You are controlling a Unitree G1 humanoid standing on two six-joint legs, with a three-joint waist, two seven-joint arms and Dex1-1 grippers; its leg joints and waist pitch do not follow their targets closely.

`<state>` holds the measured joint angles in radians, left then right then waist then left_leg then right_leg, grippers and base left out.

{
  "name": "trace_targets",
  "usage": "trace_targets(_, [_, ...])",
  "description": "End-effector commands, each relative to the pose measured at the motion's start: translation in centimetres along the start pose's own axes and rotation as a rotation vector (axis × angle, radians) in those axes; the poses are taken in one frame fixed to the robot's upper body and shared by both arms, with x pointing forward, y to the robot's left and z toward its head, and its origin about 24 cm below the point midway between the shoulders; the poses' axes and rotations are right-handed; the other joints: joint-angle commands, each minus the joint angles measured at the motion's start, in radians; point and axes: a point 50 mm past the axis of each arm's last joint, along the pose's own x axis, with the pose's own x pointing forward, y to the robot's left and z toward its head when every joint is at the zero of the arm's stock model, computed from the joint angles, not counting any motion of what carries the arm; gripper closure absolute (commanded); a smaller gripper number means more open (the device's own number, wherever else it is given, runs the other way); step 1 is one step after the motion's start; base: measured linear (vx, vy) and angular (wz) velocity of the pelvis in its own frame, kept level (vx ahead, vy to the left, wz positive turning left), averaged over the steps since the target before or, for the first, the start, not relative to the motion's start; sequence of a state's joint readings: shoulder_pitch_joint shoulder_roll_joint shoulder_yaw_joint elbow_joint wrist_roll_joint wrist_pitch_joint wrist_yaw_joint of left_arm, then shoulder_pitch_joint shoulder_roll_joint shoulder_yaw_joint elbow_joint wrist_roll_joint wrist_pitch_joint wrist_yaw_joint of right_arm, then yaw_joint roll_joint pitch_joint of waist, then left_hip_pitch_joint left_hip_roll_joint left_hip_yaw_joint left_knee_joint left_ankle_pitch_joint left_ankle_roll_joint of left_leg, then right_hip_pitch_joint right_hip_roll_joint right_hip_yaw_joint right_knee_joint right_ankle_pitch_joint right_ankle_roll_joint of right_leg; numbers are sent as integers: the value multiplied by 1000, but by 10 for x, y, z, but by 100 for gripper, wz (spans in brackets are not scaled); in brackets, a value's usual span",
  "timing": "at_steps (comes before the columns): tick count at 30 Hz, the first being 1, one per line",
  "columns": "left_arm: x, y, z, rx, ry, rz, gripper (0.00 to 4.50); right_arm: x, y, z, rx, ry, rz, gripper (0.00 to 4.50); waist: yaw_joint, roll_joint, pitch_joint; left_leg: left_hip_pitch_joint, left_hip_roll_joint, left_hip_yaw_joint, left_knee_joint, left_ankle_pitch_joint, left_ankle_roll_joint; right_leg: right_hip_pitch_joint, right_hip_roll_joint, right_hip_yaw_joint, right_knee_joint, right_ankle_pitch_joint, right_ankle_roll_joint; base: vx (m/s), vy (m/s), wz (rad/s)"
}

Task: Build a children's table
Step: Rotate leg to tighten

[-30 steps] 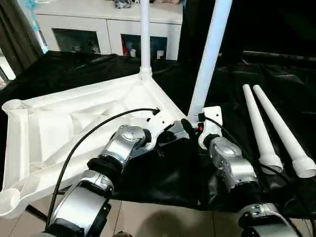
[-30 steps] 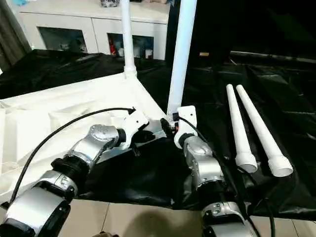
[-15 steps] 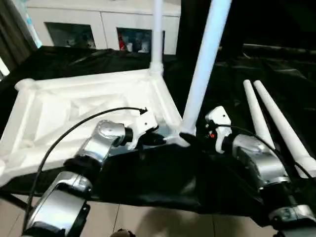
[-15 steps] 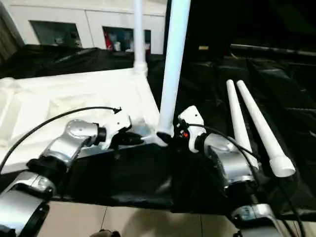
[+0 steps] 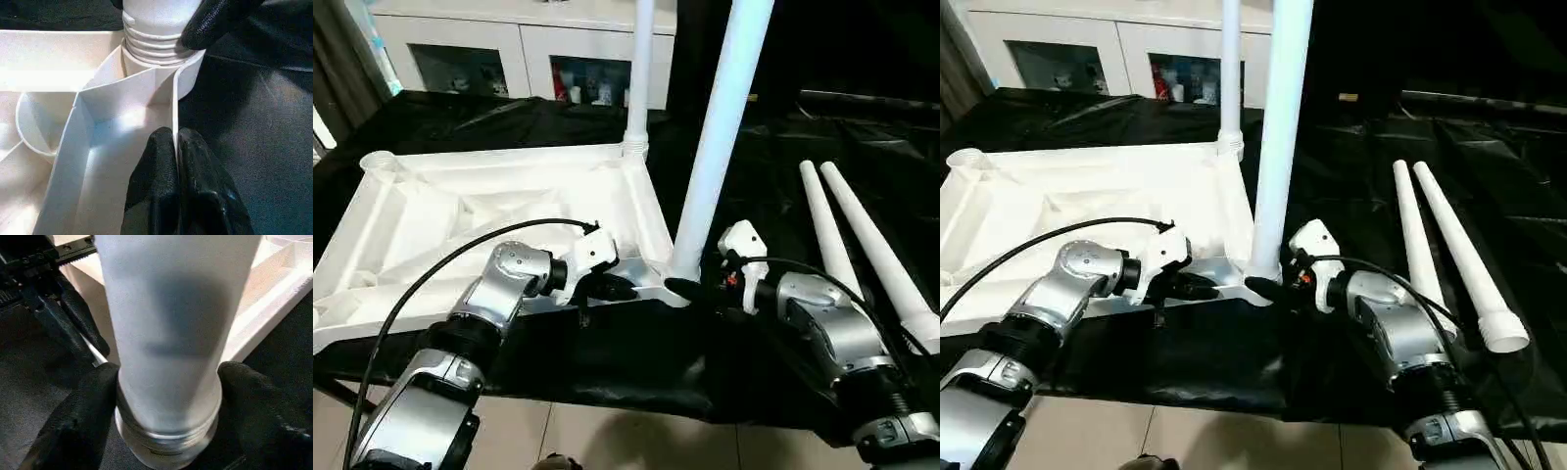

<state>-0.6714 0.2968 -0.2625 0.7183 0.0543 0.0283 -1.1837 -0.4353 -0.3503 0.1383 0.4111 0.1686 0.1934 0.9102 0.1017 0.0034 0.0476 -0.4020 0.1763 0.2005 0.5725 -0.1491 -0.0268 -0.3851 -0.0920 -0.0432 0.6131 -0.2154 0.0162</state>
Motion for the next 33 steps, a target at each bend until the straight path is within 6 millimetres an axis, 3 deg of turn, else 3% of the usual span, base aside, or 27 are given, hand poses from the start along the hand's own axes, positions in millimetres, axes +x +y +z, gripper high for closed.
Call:
trace_targets(1, [5, -9, 0, -11, -33, -74, 450, -3, -2, 1, 9, -8, -16, 145, 3, -10, -68, 31, 58, -21, -52, -158, 80, 37, -61, 31, -55, 22, -280, 0, 0, 0])
trace_targets(6, [6, -10, -1, -19, -31, -78, 450, -2, -1, -3, 43, -16, -43, 173, 2, -10, -67, 33, 58, -21, -53, -169, 76, 35, -60, 32, -57, 6, -281, 0, 0, 0])
trace_targets(9, [13, -6, -2, -29, -15, -5, 450, 4, -4, -12, 83, -4, -162, 177, -4, -14, -66, 33, 56, -22, -56, -185, 63, 33, -60, 32, -61, -29, -274, 0, 0, 0])
trace_targets(10, [17, -3, -2, -40, -2, 45, 450, 7, -6, -16, 103, -1, -231, 178, -5, -12, -65, 34, 56, -23, -56, -192, 57, 31, -60, 32, -61, -43, -273, 0, 0, 0])
trace_targets(13, [32, 3, 2, -76, 8, 151, 450, 16, -6, -27, 193, 11, -412, 178, -15, -12, -57, 41, 56, -27, -68, -288, -1, 25, -63, 36, -79, -197, -242, 0, 0, 0])
trace_targets(15, [39, 3, 4, -85, 16, 184, 450, 20, -6, -30, 244, 11, -486, 178, -16, -11, -56, 42, 57, -30, -73, -318, -17, 25, -65, 37, -84, -246, -218, 0, 0, 0])
trace_targets(17, [54, 5, 10, -118, 34, 264, 450, 28, -3, -33, 310, 16, -595, 178, -15, -9, -53, 54, 56, -30, -73, -365, -36, 13, -67, 41, -94, -294, -206, 0, 0, 0])
trace_targets(18, [59, 5, 12, -134, 39, 292, 450, 32, -1, -34, 320, 25, -625, 178, -16, -11, -53, 52, 56, -32, -75, -374, -42, 17, -66, 39, -93, -303, -201, 0, 0, 0])
trace_targets(19, [64, 4, 14, -131, 37, 296, 450, 34, 0, -35, 310, 40, -642, 178, -14, -9, -52, 55, 57, -32, -78, -389, -49, 12, -66, 40, -97, -321, -191, 0, 0, 0])
trace_targets(20, [72, 0, 18, -120, 33, 275, 450, 38, 3, -34, 296, 52, -664, 178, -17, -2, -48, 63, 54, -34, -77, -435, -62, 7, -66, 41, -107, -360, -179, 0, 0, 0])
trace_targets(22, [76, -4, 21, -99, 21, 244, 450, 41, 6, -30, 289, 23, -648, 178, -17, -7, -49, 60, 54, -39, -82, -470, -63, 11, -68, 41, -111, -392, -153, 0, 0, 0])
trace_targets(23, [77, -4, 22, -97, 19, 238, 450, 42, 6, -29, 280, 19, -646, 178, -16, -3, -51, 60, 54, -40, -82, -465, -61, 12, -68, 42, -110, -381, -151, 0, 0, 0])
trace_targets(28, [73, -2, 20, -69, 18, 233, 450, 39, 3, -23, 273, -32, -658, 178, -13, -11, -53, 51, 53, -35, -83, -402, -36, 19, -67, 42, -106, -301, -159, 0, 0, 0])
trace_targets(30, [72, -1, 19, -64, 21, 240, 450, 37, 1, -21, 271, -51, -670, 122, -13, -9, -53, 51, 54, -35, -83, -395, -31, 20, -68, 42, -105, -302, -161, 0, 0, 0])
trace_targets(33, [68, 2, 23, -19, -23, 251, 450, 31, -4, -16, 224, -69, -679, 100, -8, -12, -52, 48, 54, -34, -83, -368, -20, 22, -70, 42, -108, -312, -155, 0, 0, 0])
